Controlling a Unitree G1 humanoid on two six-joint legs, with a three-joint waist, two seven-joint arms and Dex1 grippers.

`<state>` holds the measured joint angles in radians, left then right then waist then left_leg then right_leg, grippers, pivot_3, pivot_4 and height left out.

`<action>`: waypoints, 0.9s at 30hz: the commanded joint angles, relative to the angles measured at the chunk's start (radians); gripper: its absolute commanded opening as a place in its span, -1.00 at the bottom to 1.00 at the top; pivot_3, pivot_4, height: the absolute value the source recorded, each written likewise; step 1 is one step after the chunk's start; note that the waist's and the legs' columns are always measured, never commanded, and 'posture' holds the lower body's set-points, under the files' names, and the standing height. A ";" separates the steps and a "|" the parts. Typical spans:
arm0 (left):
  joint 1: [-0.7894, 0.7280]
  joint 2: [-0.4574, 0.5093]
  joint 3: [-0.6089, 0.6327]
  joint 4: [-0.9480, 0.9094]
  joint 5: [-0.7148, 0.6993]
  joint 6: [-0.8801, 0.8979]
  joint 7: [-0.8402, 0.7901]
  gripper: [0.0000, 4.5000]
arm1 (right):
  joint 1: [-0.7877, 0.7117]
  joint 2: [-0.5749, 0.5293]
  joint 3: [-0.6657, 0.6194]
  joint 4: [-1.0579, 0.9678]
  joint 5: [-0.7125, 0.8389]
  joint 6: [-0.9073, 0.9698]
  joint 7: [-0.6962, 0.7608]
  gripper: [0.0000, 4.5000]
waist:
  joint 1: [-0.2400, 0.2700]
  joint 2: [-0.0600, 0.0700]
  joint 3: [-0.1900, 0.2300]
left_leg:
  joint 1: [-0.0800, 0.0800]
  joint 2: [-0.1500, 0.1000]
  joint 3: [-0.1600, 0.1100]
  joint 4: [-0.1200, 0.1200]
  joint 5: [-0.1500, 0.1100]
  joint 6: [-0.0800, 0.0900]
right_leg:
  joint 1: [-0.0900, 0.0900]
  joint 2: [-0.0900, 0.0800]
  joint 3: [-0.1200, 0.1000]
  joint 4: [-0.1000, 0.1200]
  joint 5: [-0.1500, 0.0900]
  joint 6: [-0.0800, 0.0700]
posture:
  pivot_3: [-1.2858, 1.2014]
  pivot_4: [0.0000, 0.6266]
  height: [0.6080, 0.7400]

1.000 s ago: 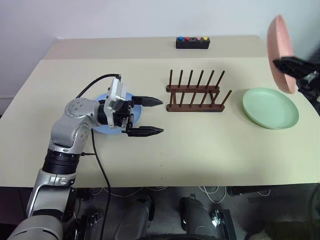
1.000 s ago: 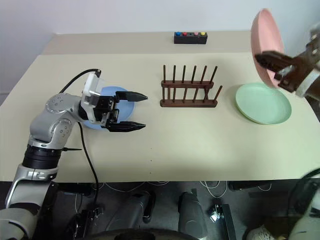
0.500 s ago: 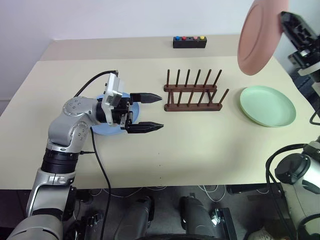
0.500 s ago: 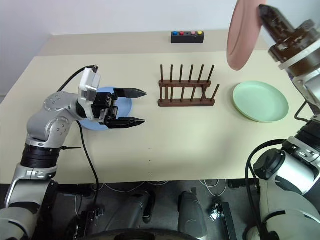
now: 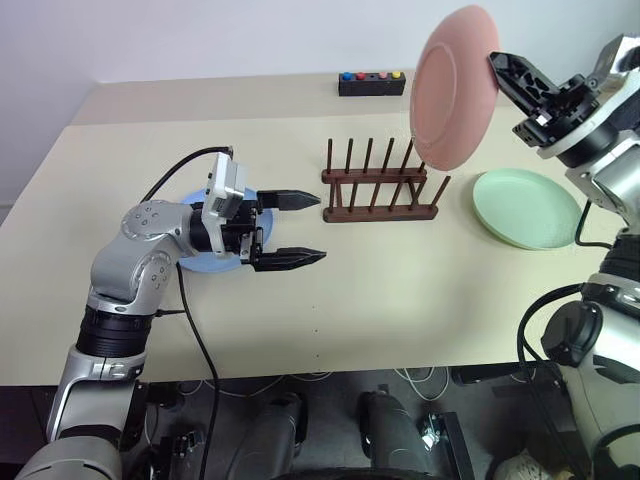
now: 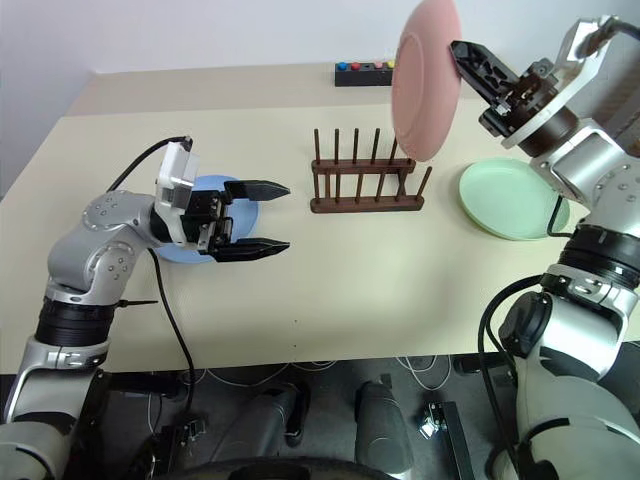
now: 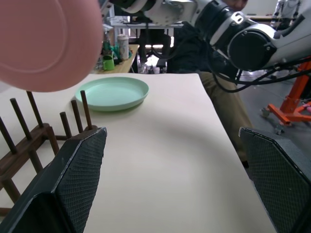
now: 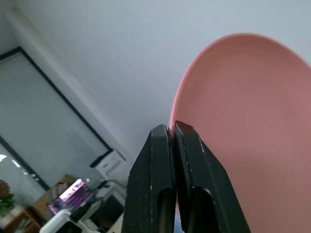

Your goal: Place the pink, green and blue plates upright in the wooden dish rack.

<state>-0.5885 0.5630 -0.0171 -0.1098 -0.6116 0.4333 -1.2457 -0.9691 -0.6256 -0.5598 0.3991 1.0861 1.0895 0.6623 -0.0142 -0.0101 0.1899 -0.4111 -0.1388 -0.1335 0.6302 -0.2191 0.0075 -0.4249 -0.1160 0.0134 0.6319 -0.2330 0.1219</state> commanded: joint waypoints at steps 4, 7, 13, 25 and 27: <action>0.012 0.023 0.028 -0.049 -0.024 0.004 0.015 1.00 | -0.022 -0.005 0.001 0.050 -0.011 -0.039 0.039 -0.96 | 0.001 0.000 0.000 | 0.000 0.000 0.000 0.000 0.000 0.000 | 0.000 0.000 0.000 0.000 0.000 0.000 | 0.03 -0.52 1.00; 0.015 0.027 0.027 -0.055 -0.027 0.006 0.020 1.00 | -0.011 -0.002 0.002 0.067 -0.022 -0.049 0.047 -0.96 | 0.001 0.000 0.000 | 0.000 0.000 0.000 0.000 0.000 0.000 | 0.000 0.000 0.000 0.000 0.000 0.000 | 0.03 -0.52 1.00; 0.018 0.033 0.029 -0.060 -0.028 0.007 0.023 1.00 | 0.006 0.004 0.001 0.079 -0.037 -0.063 0.047 -0.96 | 0.000 0.000 0.000 | 0.000 0.000 0.000 0.000 0.000 0.000 | 0.000 0.000 0.000 0.000 0.000 0.000 | 0.03 -0.52 1.00; 0.010 0.040 0.029 -0.059 -0.023 0.004 0.029 1.00 | 0.024 0.025 -0.018 0.121 -0.053 -0.097 0.014 -0.96 | 0.000 0.000 0.000 | 0.000 0.000 0.000 0.000 0.000 0.000 | 0.000 0.000 0.000 0.000 0.000 0.000 | 0.03 -0.52 1.00; 0.008 0.041 0.029 -0.059 -0.023 0.004 0.031 1.00 | 0.032 0.029 -0.012 0.115 -0.056 -0.095 0.016 -0.96 | 0.000 0.000 0.000 | 0.000 0.000 0.000 0.000 0.000 0.000 | 0.000 0.000 0.000 0.000 0.000 0.000 | 0.03 -0.52 1.00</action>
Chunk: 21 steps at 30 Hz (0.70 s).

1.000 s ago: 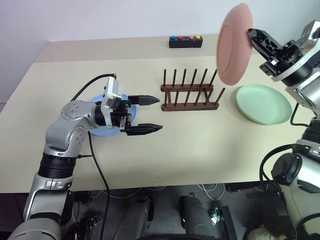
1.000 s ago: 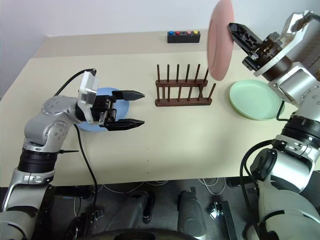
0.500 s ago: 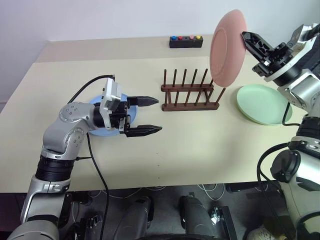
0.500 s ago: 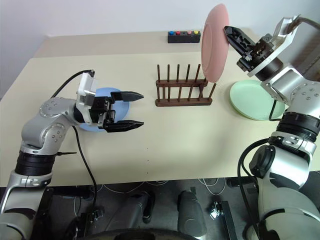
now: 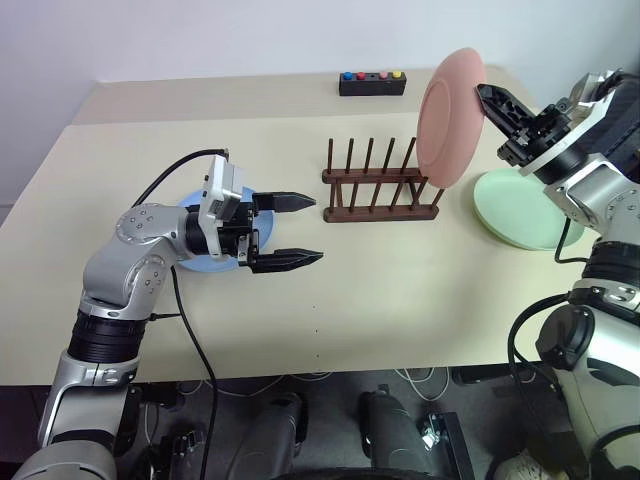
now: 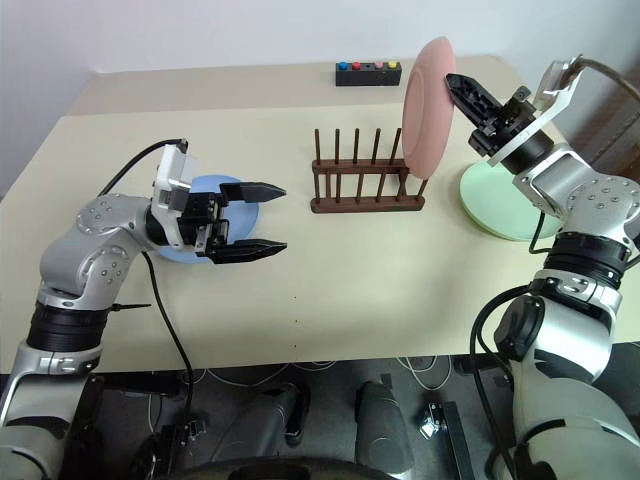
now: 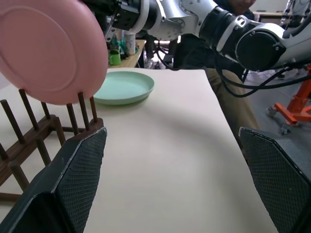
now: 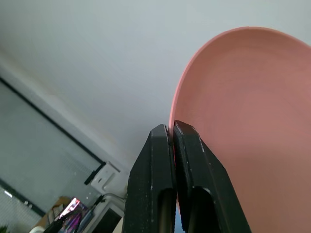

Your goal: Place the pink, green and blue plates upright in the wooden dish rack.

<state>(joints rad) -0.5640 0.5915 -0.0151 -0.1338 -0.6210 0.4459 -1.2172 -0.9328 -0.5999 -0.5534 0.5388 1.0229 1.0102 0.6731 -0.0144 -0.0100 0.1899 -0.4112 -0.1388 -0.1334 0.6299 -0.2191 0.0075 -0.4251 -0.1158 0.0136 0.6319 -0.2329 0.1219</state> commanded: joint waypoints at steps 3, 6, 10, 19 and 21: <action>-0.020 0.012 0.026 -0.033 -0.011 -0.011 0.002 1.00 | 0.010 0.010 -0.009 -0.031 -0.012 -0.042 0.002 -0.96 | 0.000 0.000 0.000 | 0.000 0.000 0.000 0.000 0.000 0.000 | 0.000 0.001 0.000 0.000 0.000 0.000 | 0.03 -0.52 1.00; -0.023 0.012 0.025 -0.032 -0.009 -0.013 0.001 1.00 | 0.026 0.017 0.012 -0.044 -0.045 -0.077 0.009 -0.96 | 0.000 0.000 0.000 | 0.000 0.000 0.000 0.000 0.000 0.000 | 0.000 0.002 0.000 0.000 0.000 0.000 | 0.03 -0.52 1.00; -0.023 0.016 0.023 -0.031 -0.007 -0.009 0.000 1.00 | 0.043 0.020 0.030 -0.064 -0.046 -0.051 0.026 -0.71 | 0.000 0.000 0.000 | 0.000 0.000 0.000 0.000 0.000 0.000 | 0.000 0.002 0.000 0.000 0.000 0.000 | 0.03 -0.52 1.00; -0.021 0.016 0.019 -0.028 0.001 -0.018 0.002 1.00 | 0.035 -0.001 0.061 -0.093 -0.120 -0.130 0.021 0.98 | -0.001 0.000 0.000 | 0.000 0.000 0.000 0.000 0.000 0.000 | 0.000 0.002 0.000 0.000 0.000 0.000 | 0.03 -0.52 1.00; -0.022 0.015 0.018 -0.027 0.001 -0.018 0.004 1.00 | 0.029 -0.004 0.065 -0.094 -0.141 -0.163 0.023 0.98 | 0.000 0.000 0.000 | 0.000 0.000 0.000 0.000 0.000 0.000 | 0.000 0.002 0.000 0.000 0.000 0.000 | 0.03 -0.52 1.00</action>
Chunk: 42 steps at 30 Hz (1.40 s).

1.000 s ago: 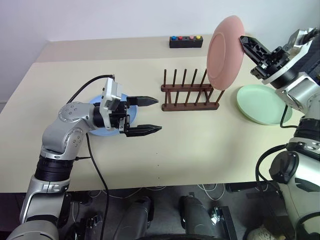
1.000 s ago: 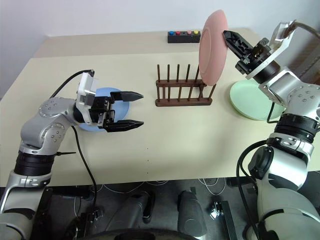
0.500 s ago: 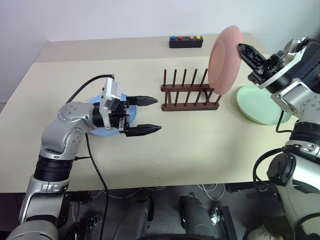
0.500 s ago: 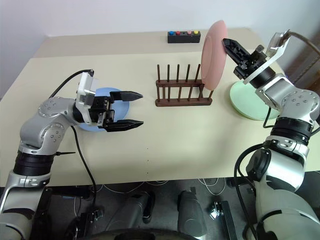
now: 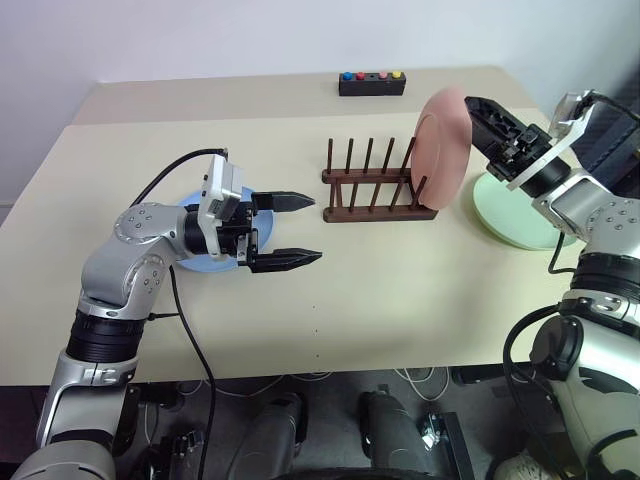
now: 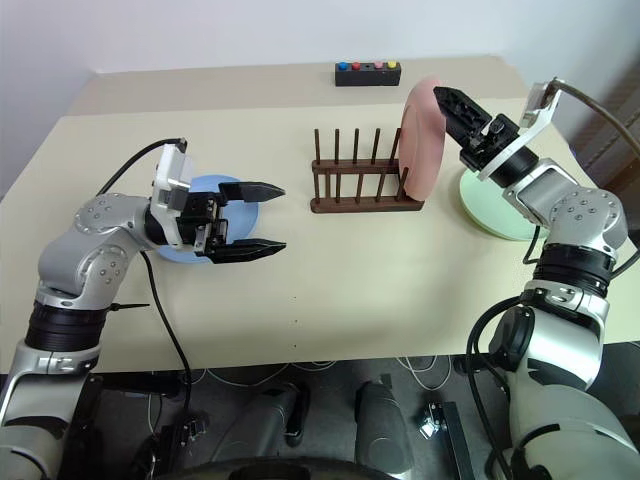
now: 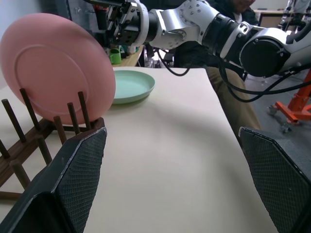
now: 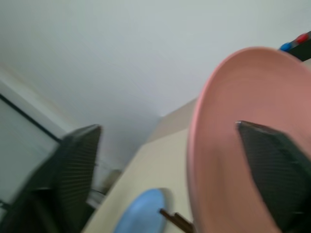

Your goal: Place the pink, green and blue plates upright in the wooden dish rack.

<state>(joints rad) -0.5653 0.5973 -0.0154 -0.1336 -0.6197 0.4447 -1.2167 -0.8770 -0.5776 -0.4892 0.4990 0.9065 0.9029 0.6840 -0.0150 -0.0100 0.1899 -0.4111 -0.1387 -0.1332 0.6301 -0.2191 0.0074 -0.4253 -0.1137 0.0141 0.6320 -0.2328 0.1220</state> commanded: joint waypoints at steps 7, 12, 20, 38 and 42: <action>-0.021 0.005 0.018 -0.029 -0.006 -0.015 0.002 1.00 | -0.031 -0.036 -0.037 -0.119 -0.062 -0.187 -0.023 0.98 | 0.001 0.000 0.000 | 0.000 0.000 0.000 0.000 0.000 0.000 | 0.000 0.000 0.000 0.000 0.000 0.000 | 0.03 -0.52 1.00; -0.017 0.007 0.023 -0.038 -0.010 -0.014 0.005 1.00 | 0.026 -0.054 -0.057 -0.228 -0.092 -0.259 -0.058 0.98 | 0.002 0.000 0.000 | 0.000 0.000 0.000 0.000 0.000 0.000 | 0.000 0.000 0.000 0.000 0.000 0.000 | 0.03 -0.52 1.00; -0.022 -0.051 -0.034 -0.050 0.027 -0.023 0.042 1.00 | 0.419 -0.405 0.117 -0.494 -0.364 -0.245 0.049 0.98 | 0.024 0.002 0.000 | 0.000 -0.001 0.003 0.001 -0.001 0.001 | 0.000 -0.001 0.003 -0.001 0.000 0.001 | 0.03 -0.52 1.00; -0.041 -0.196 -0.128 -0.048 0.169 -0.115 0.196 1.00 | 0.396 -0.400 0.468 -0.252 -0.695 -0.309 0.083 0.98 | 0.004 0.002 0.000 | 0.002 0.004 0.009 0.001 -0.001 0.001 | 0.000 0.001 0.006 -0.001 0.000 0.001 | 0.03 -0.52 1.00; -0.035 -0.208 -0.142 -0.057 0.189 -0.096 0.239 1.00 | 0.339 -0.363 0.483 -0.162 -0.734 -0.354 0.082 0.98 | 0.005 0.001 0.000 | 0.002 0.004 0.009 0.001 -0.001 0.001 | 0.001 0.003 0.006 -0.002 0.000 0.001 | 0.03 -0.52 1.00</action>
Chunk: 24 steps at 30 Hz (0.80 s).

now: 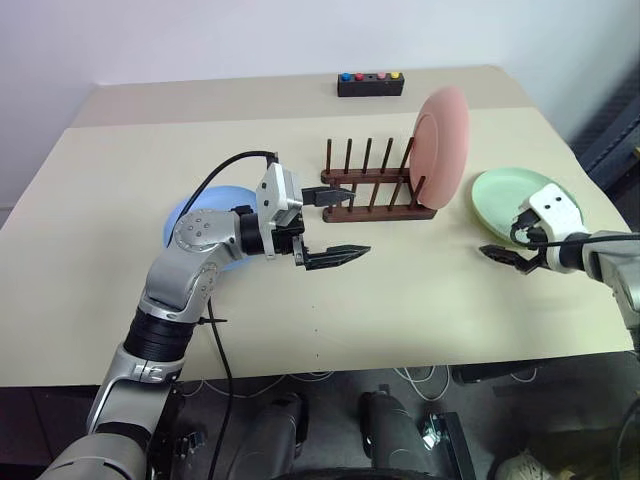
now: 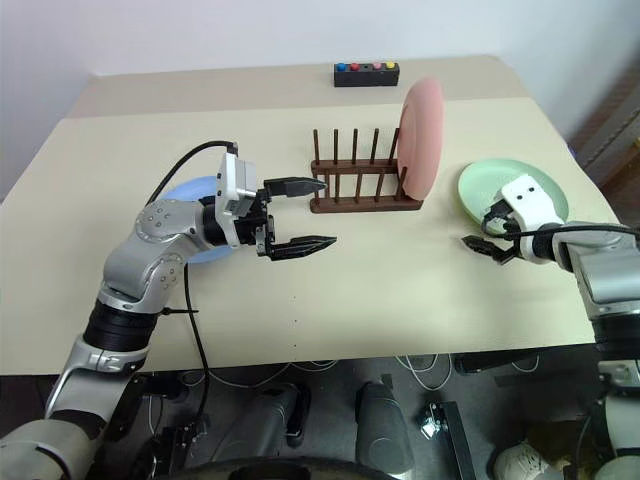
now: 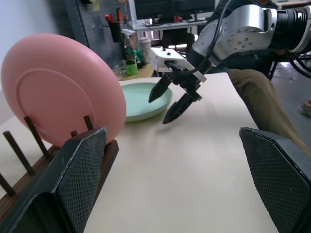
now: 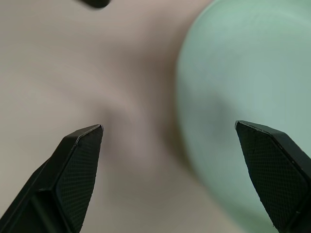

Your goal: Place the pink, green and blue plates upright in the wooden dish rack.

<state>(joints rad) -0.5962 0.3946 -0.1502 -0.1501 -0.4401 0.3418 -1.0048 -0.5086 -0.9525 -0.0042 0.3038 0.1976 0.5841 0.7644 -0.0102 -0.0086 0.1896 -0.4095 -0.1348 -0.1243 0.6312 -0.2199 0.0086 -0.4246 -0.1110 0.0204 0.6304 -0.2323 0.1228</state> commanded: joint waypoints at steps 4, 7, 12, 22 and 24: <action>0.010 -0.009 -0.030 -0.055 0.034 -0.013 0.039 1.00 | -0.059 0.041 0.004 0.113 -0.042 -0.048 0.025 0.74 | 0.001 0.000 0.000 | 0.000 0.000 0.000 0.000 0.000 0.000 | 0.000 0.000 0.000 0.000 0.000 0.000 | 0.03 -0.52 1.00; 0.011 -0.007 -0.030 -0.058 0.031 -0.009 0.039 1.00 | -0.066 0.042 0.018 0.135 -0.066 -0.064 0.030 0.16 | 0.001 0.000 0.000 | 0.000 0.000 0.000 0.000 0.000 0.000 | 0.000 0.000 0.000 0.000 0.000 0.000 | 0.03 -0.52 1.00; 0.008 -0.004 -0.024 -0.054 0.027 0.000 0.037 1.00 | -0.079 0.040 0.010 0.134 -0.088 -0.071 0.020 -0.97 | -0.001 0.000 0.000 | 0.000 0.000 0.000 0.000 0.000 0.000 | 0.000 0.001 0.000 0.000 0.000 0.000 | 0.03 -0.52 1.00; -0.036 0.054 0.021 0.059 0.052 -0.065 0.001 1.00 | -0.311 0.145 -0.269 0.192 0.067 -0.123 -0.166 -0.99 | -0.002 0.001 0.000 | 0.000 0.001 0.001 -0.001 0.000 -0.001 | -0.001 0.002 0.002 0.000 0.001 0.000 | 0.03 -0.52 1.00; -0.045 0.054 0.034 0.071 0.042 -0.070 0.001 1.00 | -0.392 0.164 -0.339 0.180 0.127 -0.150 -0.190 -0.99 | -0.001 0.001 0.000 | 0.000 0.001 0.000 -0.001 0.000 -0.001 | -0.001 0.003 0.002 0.000 0.001 0.000 | 0.03 -0.52 1.00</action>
<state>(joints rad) -0.6119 0.4444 -0.1507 -0.0696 -0.3899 0.2942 -1.0012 -0.8381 -0.7833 -0.2694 0.5190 0.2711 0.4792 0.5974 -0.0113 -0.0079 0.1897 -0.4094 -0.1336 -0.1238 0.6301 -0.2194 0.0078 -0.4259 -0.1085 0.0219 0.6306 -0.2310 0.1225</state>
